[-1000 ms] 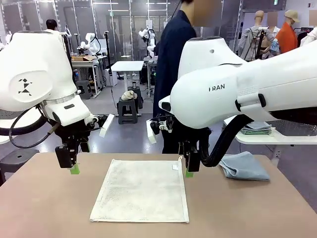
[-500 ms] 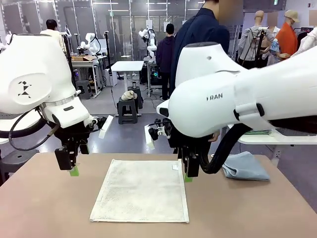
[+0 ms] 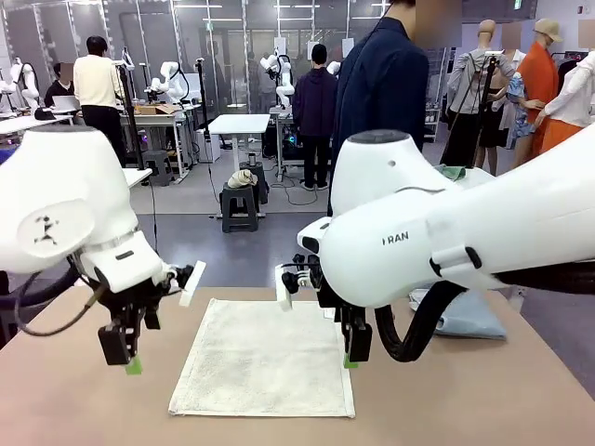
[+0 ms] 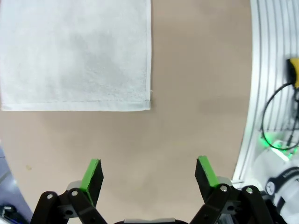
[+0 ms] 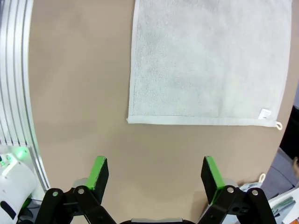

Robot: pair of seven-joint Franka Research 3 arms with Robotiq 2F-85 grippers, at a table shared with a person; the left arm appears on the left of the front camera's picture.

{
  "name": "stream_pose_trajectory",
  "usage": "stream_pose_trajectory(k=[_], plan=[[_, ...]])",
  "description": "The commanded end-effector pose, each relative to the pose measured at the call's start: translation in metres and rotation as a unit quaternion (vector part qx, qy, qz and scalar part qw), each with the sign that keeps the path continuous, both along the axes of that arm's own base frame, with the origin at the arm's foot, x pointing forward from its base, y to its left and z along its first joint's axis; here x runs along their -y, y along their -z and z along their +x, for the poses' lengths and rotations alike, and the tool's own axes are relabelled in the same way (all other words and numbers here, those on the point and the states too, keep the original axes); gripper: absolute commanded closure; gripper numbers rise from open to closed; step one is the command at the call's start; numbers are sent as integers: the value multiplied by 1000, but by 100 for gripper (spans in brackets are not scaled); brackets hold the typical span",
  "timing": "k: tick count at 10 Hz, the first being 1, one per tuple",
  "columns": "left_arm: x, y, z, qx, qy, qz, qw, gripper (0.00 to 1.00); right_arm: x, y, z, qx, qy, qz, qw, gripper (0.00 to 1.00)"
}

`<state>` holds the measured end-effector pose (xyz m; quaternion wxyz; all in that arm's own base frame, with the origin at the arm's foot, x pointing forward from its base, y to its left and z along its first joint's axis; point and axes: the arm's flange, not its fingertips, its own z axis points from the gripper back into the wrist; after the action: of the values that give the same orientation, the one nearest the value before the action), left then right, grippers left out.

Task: Fold the towels and place them in the basket.
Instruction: When a person lays out a Towel with hook on the table, fold it in half twice.

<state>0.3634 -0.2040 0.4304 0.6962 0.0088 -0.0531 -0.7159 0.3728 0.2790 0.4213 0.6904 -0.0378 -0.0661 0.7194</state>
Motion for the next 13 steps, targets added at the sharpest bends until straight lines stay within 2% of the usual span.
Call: stream_pose_trajectory(k=[1, 3, 6, 9, 13], plan=[[6, 26, 3, 7, -10, -22, 1000, 0, -1, 29, 7, -1, 29, -3, 1000, 0], [8, 54, 8, 8, -15, -26, 1000, 0, -3, 52, 12, -6, 40, -5, 999, 0], [14, 80, 15, 4, 0, -20, 1000, 0, -8, 80, 7, -24, 62, -11, 998, 0], [21, 101, 22, -1, 8, -11, 1000, 0, -1, 92, -1, -32, 70, -13, 997, 0], [24, 116, 20, 12, 14, -12, 1000, 0, 9, 110, -8, -33, 61, -3, 998, 0]])
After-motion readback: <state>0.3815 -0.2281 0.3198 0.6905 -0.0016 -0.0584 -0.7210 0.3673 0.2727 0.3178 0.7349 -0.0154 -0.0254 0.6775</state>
